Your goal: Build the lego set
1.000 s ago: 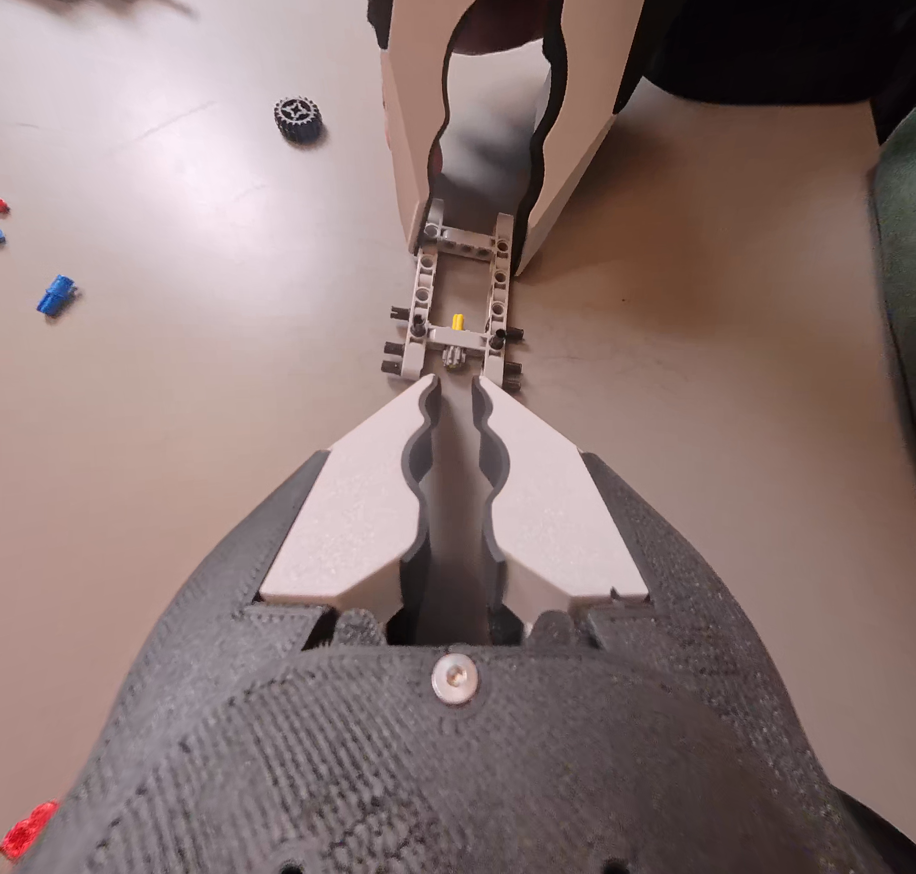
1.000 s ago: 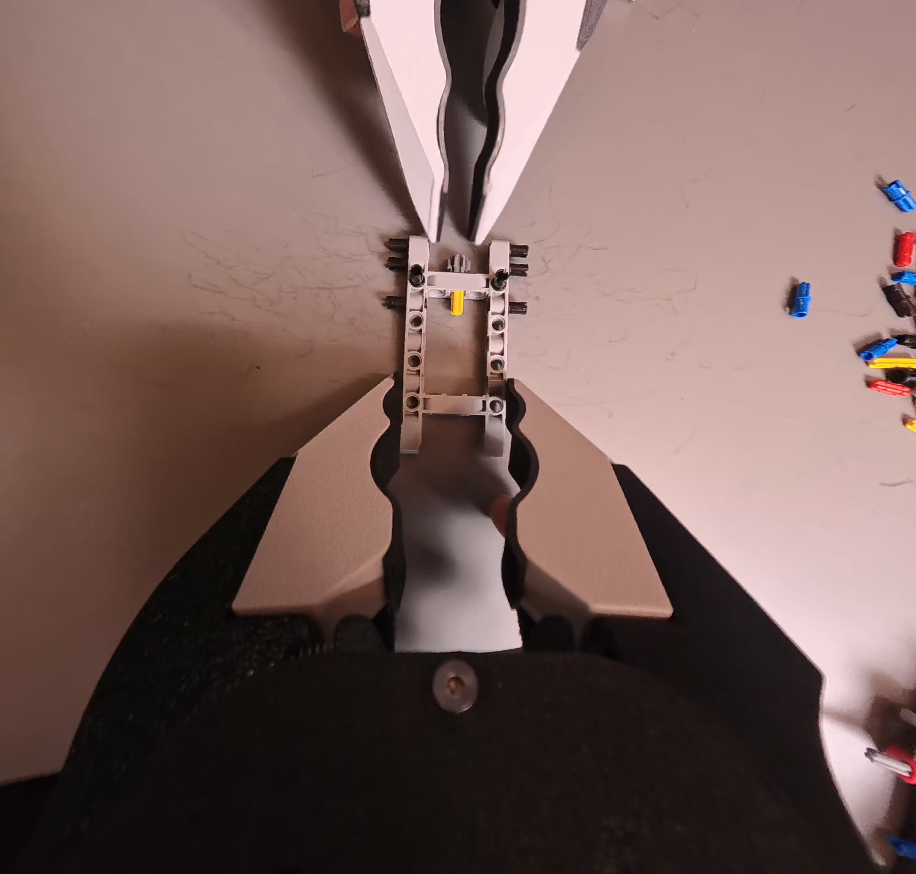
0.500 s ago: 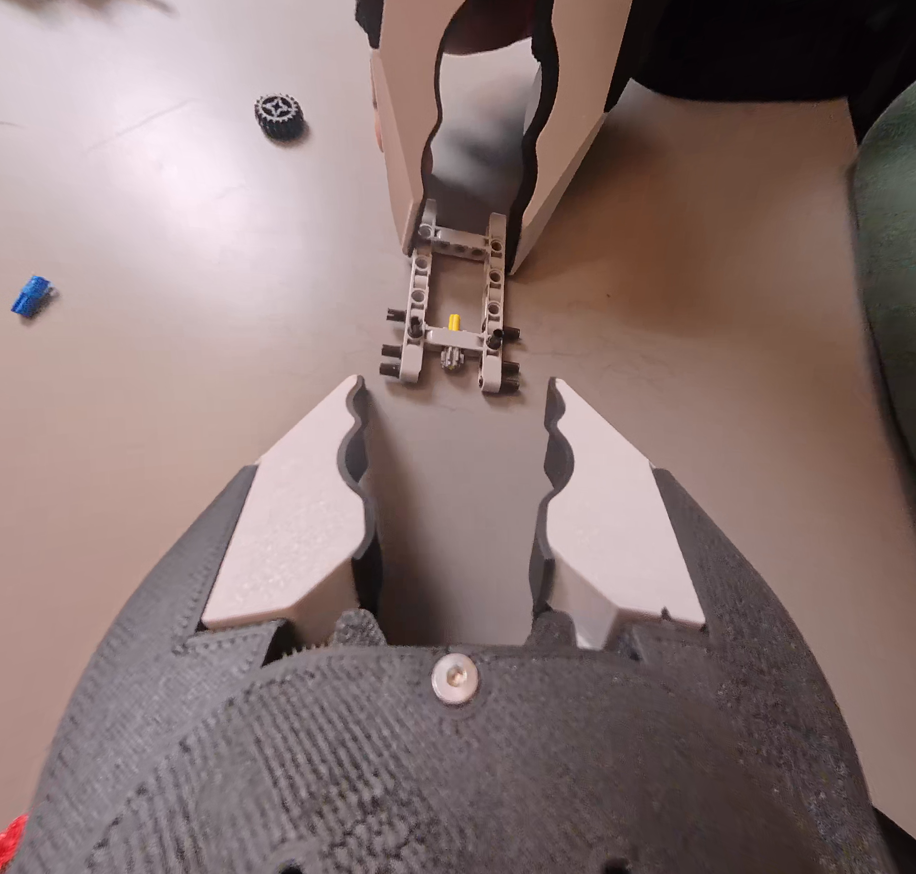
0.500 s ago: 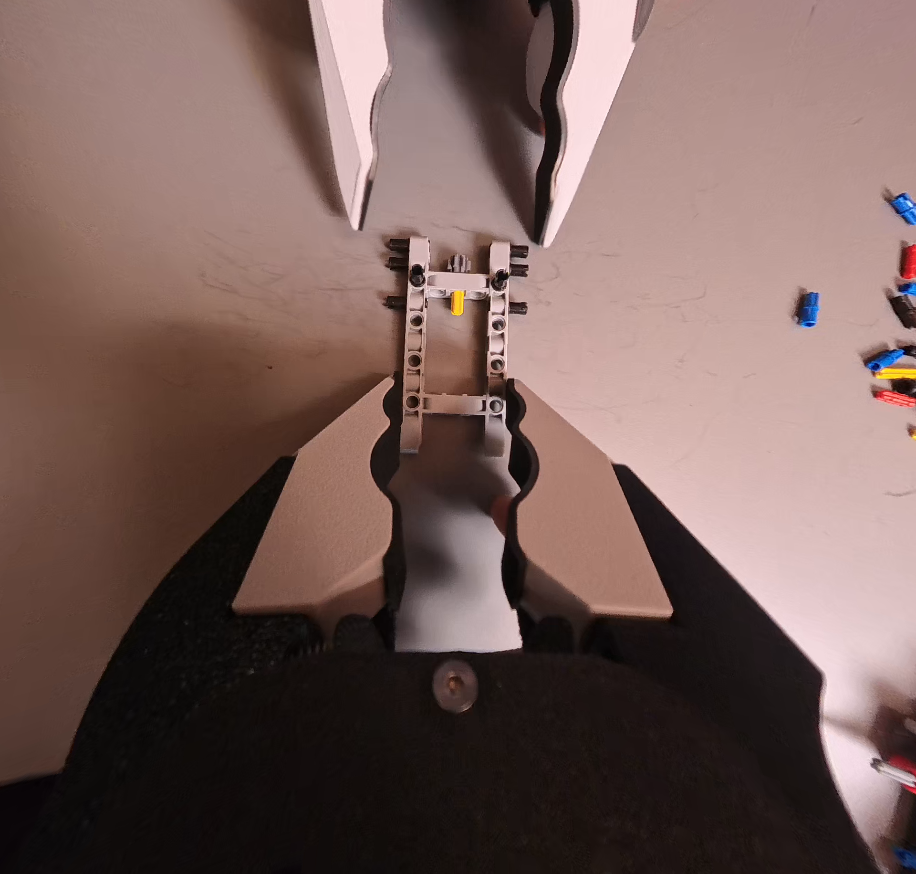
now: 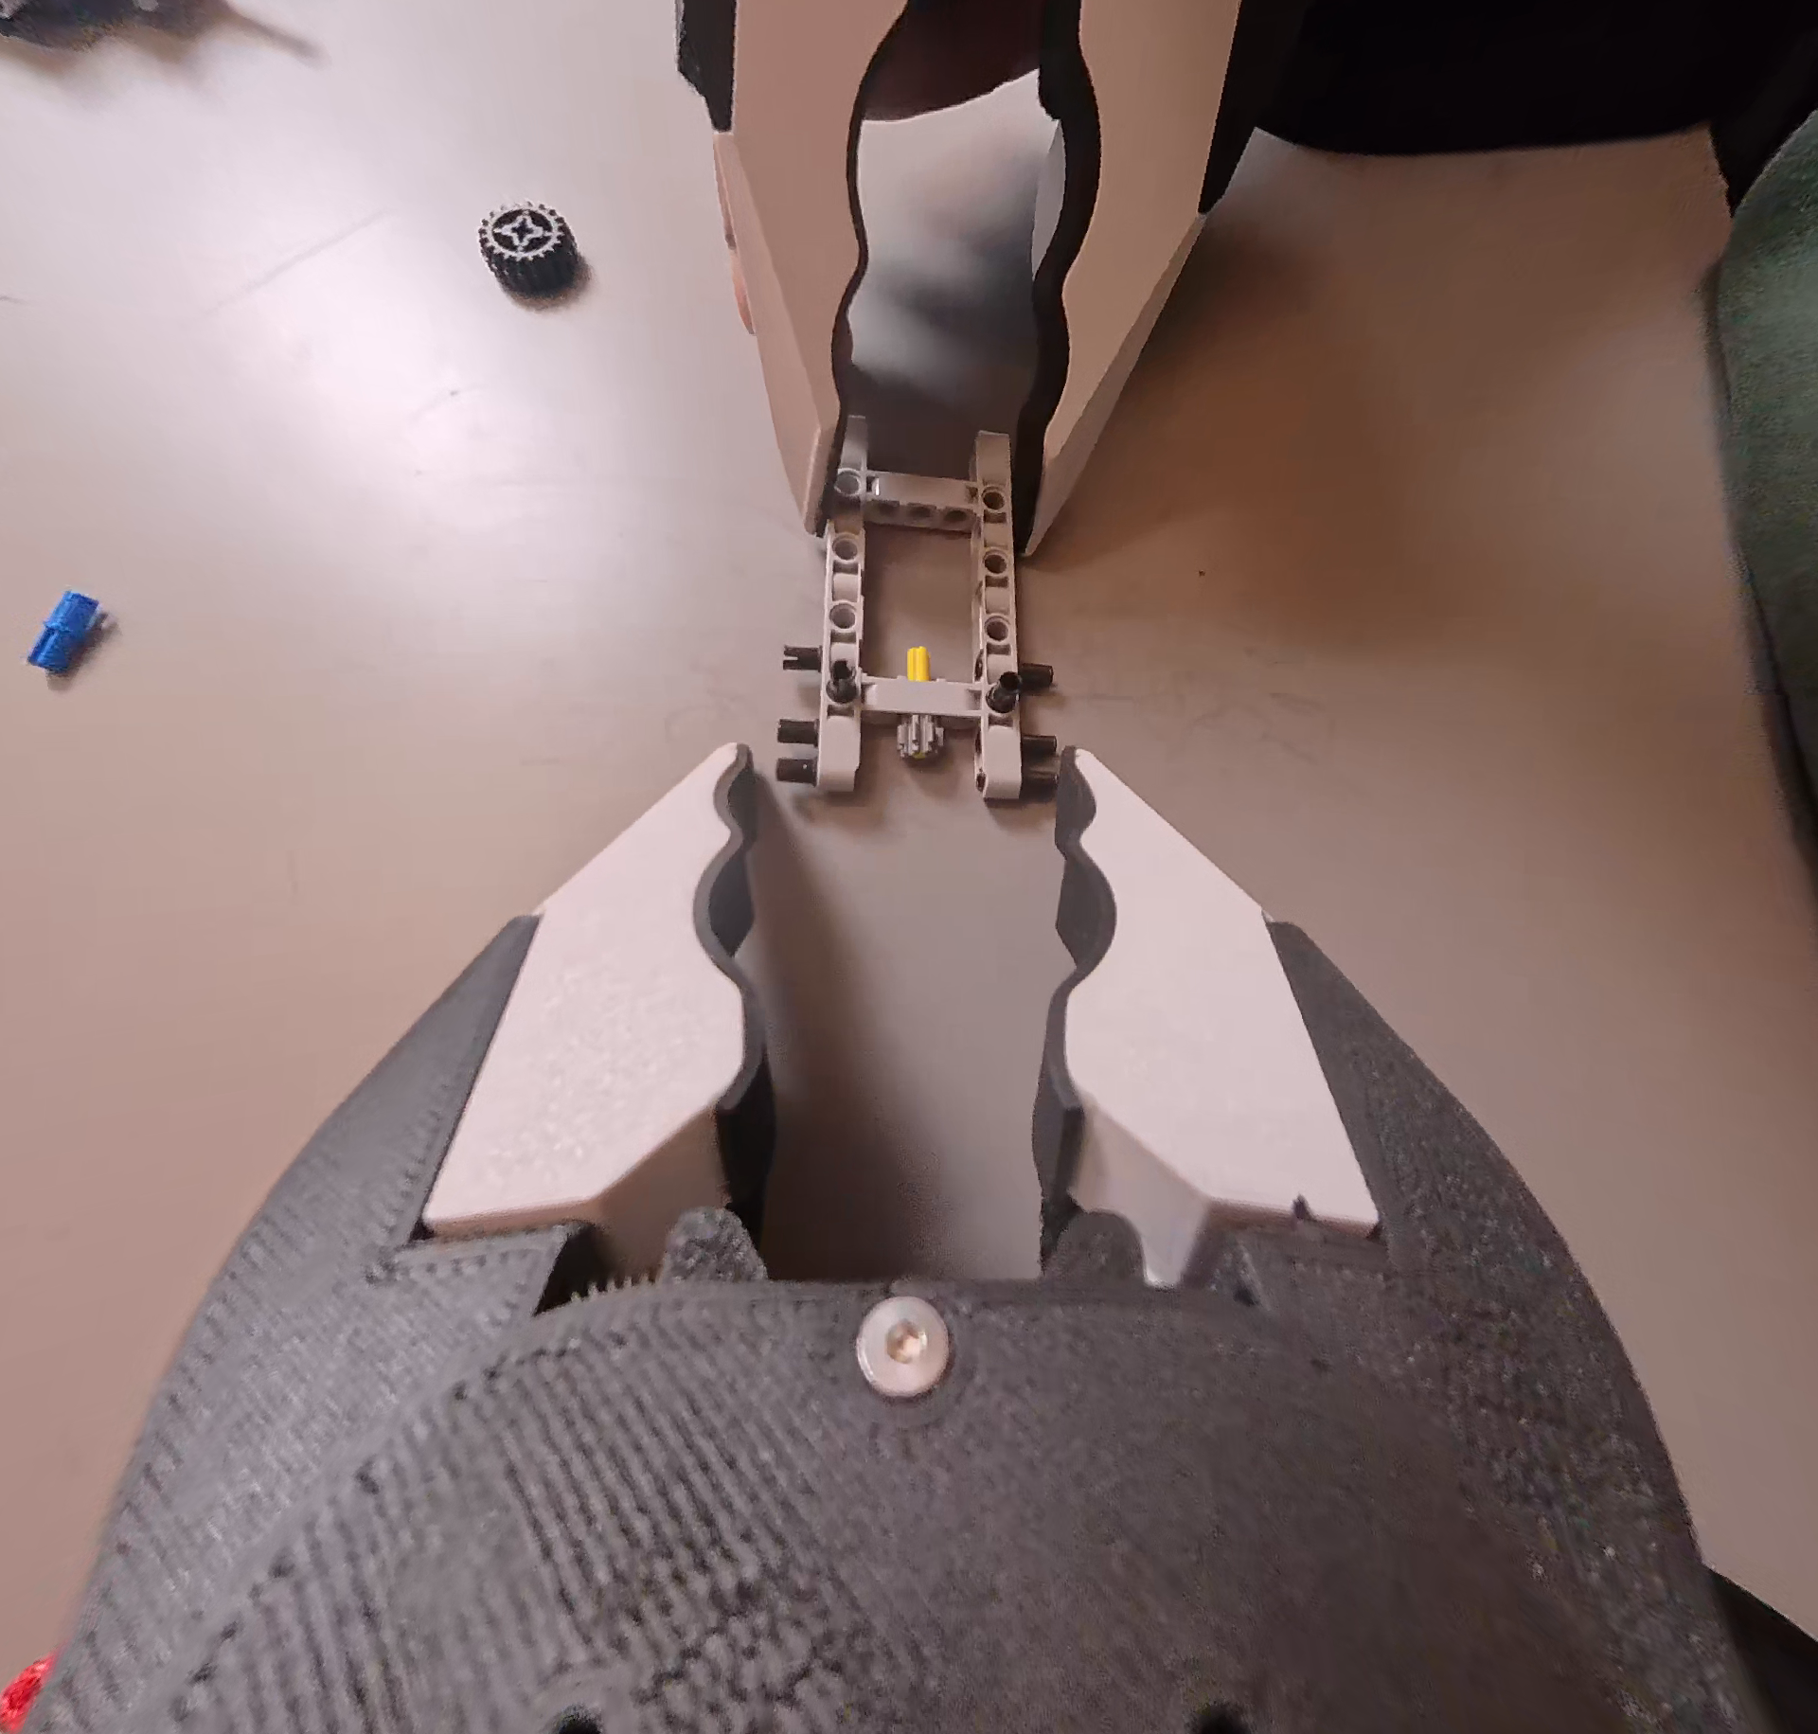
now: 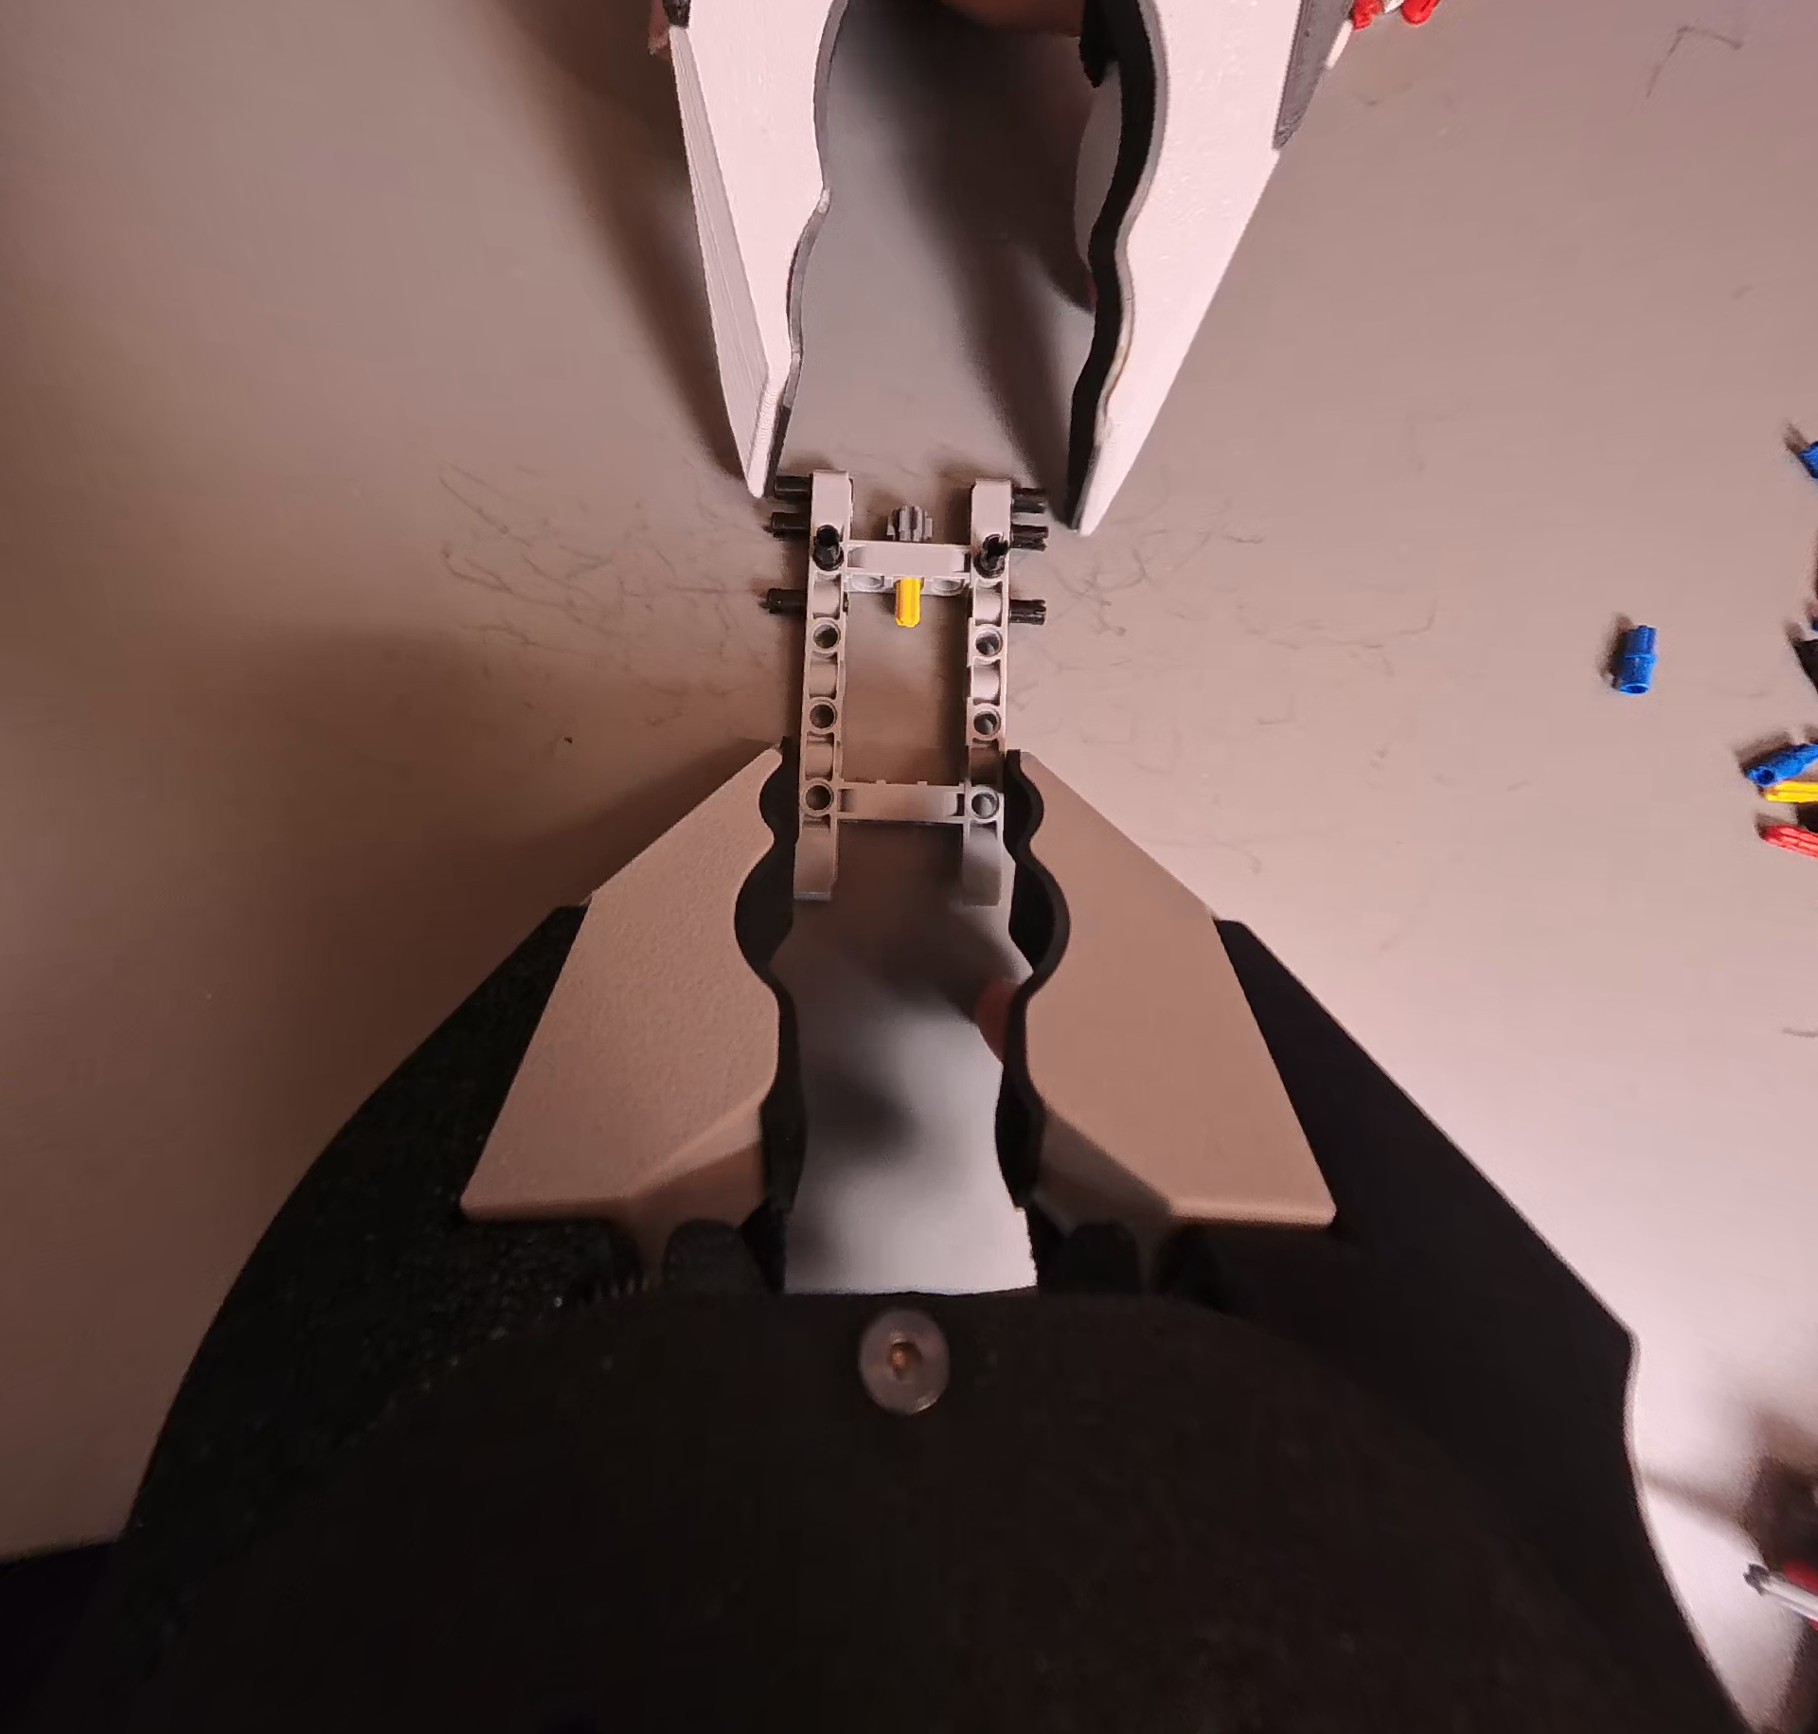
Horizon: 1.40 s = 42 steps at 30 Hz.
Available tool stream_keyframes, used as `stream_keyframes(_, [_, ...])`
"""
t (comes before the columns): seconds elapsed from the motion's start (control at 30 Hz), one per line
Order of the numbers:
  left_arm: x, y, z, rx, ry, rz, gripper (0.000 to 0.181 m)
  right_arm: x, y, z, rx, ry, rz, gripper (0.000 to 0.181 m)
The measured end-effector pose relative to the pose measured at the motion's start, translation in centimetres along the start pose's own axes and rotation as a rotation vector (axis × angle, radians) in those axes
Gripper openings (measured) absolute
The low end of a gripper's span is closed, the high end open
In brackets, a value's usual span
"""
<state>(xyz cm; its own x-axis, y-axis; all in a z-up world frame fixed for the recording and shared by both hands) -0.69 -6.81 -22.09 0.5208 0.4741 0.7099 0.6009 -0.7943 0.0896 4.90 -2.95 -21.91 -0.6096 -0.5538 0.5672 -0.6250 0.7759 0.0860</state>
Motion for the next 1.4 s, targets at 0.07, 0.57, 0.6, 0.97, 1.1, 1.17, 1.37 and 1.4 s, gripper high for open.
stream_keyframes(0.07, [0.1, 0.1, 0.0, 0.001, 0.004, 0.006, 0.059, 0.0, 0.0, 0.0, -0.001, 0.0, 0.001, 0.04])
stream_keyframes(0.57, [0.1, 0.3, 0.3, 0.013, -0.002, 0.028, 0.059, 0.2, -0.2, 0.1, -0.006, 0.007, -0.005, 0.04])
stream_keyframes(0.6, [0.1, 0.3, 0.3, 0.013, -0.002, 0.03, 0.058, 0.2, -0.1, 0.1, -0.006, 0.008, -0.005, 0.04])
stream_keyframes(0.97, [0.0, 0.4, 0.3, 0.015, -0.009, 0.041, 0.056, 0.2, -0.1, 0.1, -0.009, 0.012, -0.008, 0.04])
stream_keyframes(1.1, [0.0, 0.4, 0.3, 0.016, -0.011, 0.041, 0.056, 0.1, 0.0, -0.2, -0.008, 0.017, 0.004, 0.042])
stream_keyframes(1.17, [0.0, 0.3, 0.3, 0.019, -0.01, 0.038, 0.056, 0.0, 0.3, -0.7, -0.013, 0.03, 0.021, 0.046])
stream_keyframes(1.37, [0.0, 0.3, 0.3, 0.021, -0.008, 0.034, 0.056, -0.5, 2.5, -3.8, -0.073, 0.125, 0.11, 0.046])
stream_keyframes(1.4, [0.0, 0.2, 0.3, 0.021, -0.007, 0.034, 0.056, -1.0, 3.1, -4.2, -0.098, 0.123, 0.127, 0.045])
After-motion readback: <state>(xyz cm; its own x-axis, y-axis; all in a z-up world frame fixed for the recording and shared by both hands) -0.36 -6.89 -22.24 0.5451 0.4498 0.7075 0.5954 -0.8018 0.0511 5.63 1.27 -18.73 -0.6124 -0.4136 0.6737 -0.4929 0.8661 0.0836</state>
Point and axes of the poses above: each gripper's, where its closed fingertips meet, z out along the fingers, x out of its top, y = z × x across the jaws, the point moved 2 cm from there along -z, back along the fingers, and after that the axes turned 4 degrees about -y, right-handed, at the moved point
